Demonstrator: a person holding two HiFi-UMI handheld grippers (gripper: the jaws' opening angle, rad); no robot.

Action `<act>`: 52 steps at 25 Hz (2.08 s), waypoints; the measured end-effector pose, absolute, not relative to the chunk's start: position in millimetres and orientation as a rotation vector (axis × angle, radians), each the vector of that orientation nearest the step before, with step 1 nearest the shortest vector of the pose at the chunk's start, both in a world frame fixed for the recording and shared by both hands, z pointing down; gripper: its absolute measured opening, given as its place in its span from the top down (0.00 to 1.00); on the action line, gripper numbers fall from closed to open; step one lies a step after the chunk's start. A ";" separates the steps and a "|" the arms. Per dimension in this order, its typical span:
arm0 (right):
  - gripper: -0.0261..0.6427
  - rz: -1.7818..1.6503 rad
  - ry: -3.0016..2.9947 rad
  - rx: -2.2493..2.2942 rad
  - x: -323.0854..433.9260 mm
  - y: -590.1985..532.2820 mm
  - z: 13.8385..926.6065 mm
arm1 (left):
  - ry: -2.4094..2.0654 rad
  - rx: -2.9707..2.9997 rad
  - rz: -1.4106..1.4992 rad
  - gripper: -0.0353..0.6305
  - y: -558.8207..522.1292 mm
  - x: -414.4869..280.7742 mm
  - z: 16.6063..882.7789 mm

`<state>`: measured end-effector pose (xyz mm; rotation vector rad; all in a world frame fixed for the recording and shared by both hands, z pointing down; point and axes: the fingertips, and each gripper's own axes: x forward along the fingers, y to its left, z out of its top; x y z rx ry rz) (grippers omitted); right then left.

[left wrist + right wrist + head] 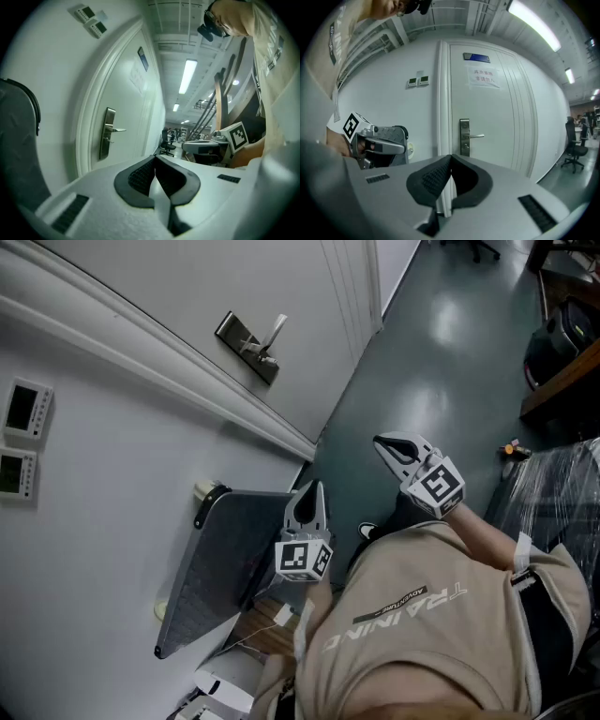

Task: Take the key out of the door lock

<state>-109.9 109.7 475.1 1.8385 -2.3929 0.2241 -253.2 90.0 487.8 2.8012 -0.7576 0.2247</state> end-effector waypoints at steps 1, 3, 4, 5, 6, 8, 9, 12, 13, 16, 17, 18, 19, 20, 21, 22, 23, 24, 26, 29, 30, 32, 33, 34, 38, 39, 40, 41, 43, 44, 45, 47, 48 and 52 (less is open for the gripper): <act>0.94 0.228 -2.404 1.838 -106.3 107.1 476.7 | -0.747 2.791 0.230 0.93 89.4 -248.3 489.6; 0.94 0.241 -2.424 1.842 -98.2 101.9 480.7 | -0.729 2.779 0.239 0.93 84.8 -238.1 490.9; 0.94 0.250 -2.430 1.847 -93.3 99.2 483.1 | -0.726 2.780 0.242 0.93 79.6 -232.5 489.7; 0.94 0.258 -2.434 1.854 -87.4 96.3 485.5 | -0.727 2.785 0.245 0.93 72.9 -226.2 487.5; 0.94 0.267 -2.436 1.858 -80.6 93.2 487.9 | -0.731 2.789 0.248 0.93 65.9 -219.0 484.9; 0.94 0.285 -2.442 1.859 -65.3 86.9 490.3 | -0.733 2.796 0.254 0.93 54.9 -201.9 479.2; 0.94 0.286 -2.450 1.859 -57.1 83.1 489.0 | -0.731 2.800 0.260 0.93 50.5 -192.6 476.8; 0.94 0.240 -2.476 1.855 -31.9 69.4 481.3 | -0.722 2.810 0.280 0.93 38.7 -162.8 471.2; 0.94 0.227 -2.476 1.848 -23.1 65.4 482.0 | -0.721 2.818 0.284 0.93 35.9 -151.9 469.6; 0.94 0.237 -2.482 1.809 3.4 54.3 494.1 | -0.714 2.823 0.280 0.93 29.0 -117.8 470.5; 0.94 0.243 -2.489 1.797 11.9 49.8 498.2 | -0.709 2.815 0.276 0.93 26.1 -106.6 472.8; 0.94 0.245 -2.501 1.787 20.0 45.1 501.0 | -0.704 2.803 0.274 0.93 23.2 -96.1 475.4; 0.94 0.240 -2.515 1.779 27.6 40.6 502.2 | -0.697 2.792 0.274 0.93 20.6 -86.6 478.0; 0.94 0.226 -2.530 1.776 35.1 36.5 502.0 | -0.692 2.782 0.275 0.93 18.2 -77.9 480.6; 0.94 0.210 -2.546 1.772 42.8 33.1 501.4 | -0.691 2.774 0.277 0.93 15.8 -69.6 483.6; 0.94 0.201 -2.560 1.765 50.4 30.1 501.6 | -0.695 2.767 0.282 0.93 13.1 -61.2 487.4; 0.94 0.202 -2.570 1.755 57.7 27.4 503.2 | -0.701 2.758 0.292 0.93 10.3 -52.8 491.6; 0.94 0.213 -2.575 1.745 64.0 25.1 505.9 | -0.705 2.748 0.305 0.93 7.6 -44.7 495.4; 0.94 0.238 -2.576 1.725 72.0 21.2 513.1 | -0.695 2.734 0.318 0.93 1.9 -28.7 497.8; 0.94 0.310 -2.555 1.705 79.8 10.0 533.8 | -0.684 2.737 0.277 0.93 -12.0 -5.5 489.3; 0.94 0.348 -2.547 1.700 81.1 4.0 540.8 | -0.678 2.741 0.265 0.93 -17.1 -0.5 486.5; 0.94 0.397 -2.557 1.683 77.8 -9.1 546.3 | -0.658 2.753 0.269 0.93 -26.1 2.2 485.9; 0.94 0.401 -2.568 1.670 73.8 -16.3 545.6 | -0.654 2.754 0.281 0.93 -31.0 0.3 488.2; 0.94 0.400 -2.574 1.658 69.6 -23.8 544.2 | -0.659 2.748 0.295 0.93 -36.4 -3.5 492.2; 0.94 0.420 -2.544 1.670 58.9 -53.1 530.3 | -0.687 2.685 0.303 0.93 -60.7 -25.2 504.3; 0.94 0.416 -2.547 1.672 55.4 -60.8 522.7 | -0.688 2.682 0.287 0.93 -68.4 -29.6 501.6; 0.94 0.402 -2.555 1.662 50.4 -68.9 515.0 | -0.690 2.685 0.271 0.93 -76.9 -33.4 497.8; 0.94 0.384 -2.564 1.641 44.2 -77.0 509.1 | -0.691 2.690 0.259 0.93 -85.2 -36.8 494.3; 0.94 0.361 -2.562 1.580 31.1 -92.5 506.8 | -0.681 2.708 0.242 0.93 -99.7 -41.5 487.8; 0.94 0.366 -2.550 1.554 25.5 -100.6 510.1 | -0.670 2.724 0.235 0.93 -105.7 -43.1 484.0; 0.94 0.381 -2.536 1.540 20.4 -109.0 514.3 | -0.660 2.743 0.229 0.93 -111.3 -45.4 480.2; 0.94 0.410 -2.526 1.532 8.6 -126.1 519.4 | -0.673 2.771 0.227 0.93 -123.8 -57.0 476.0; 0.94 0.416 -2.533 1.522 0.5 -133.8 519.2 | -0.700 2.772 0.231 0.93 -131.0 -67.1 476.8; 0.94 0.350 -2.553 1.411 -35.0 -155.5 520.8 | -0.818 2.707 0.226 0.93 -153.7 -115.2 491.5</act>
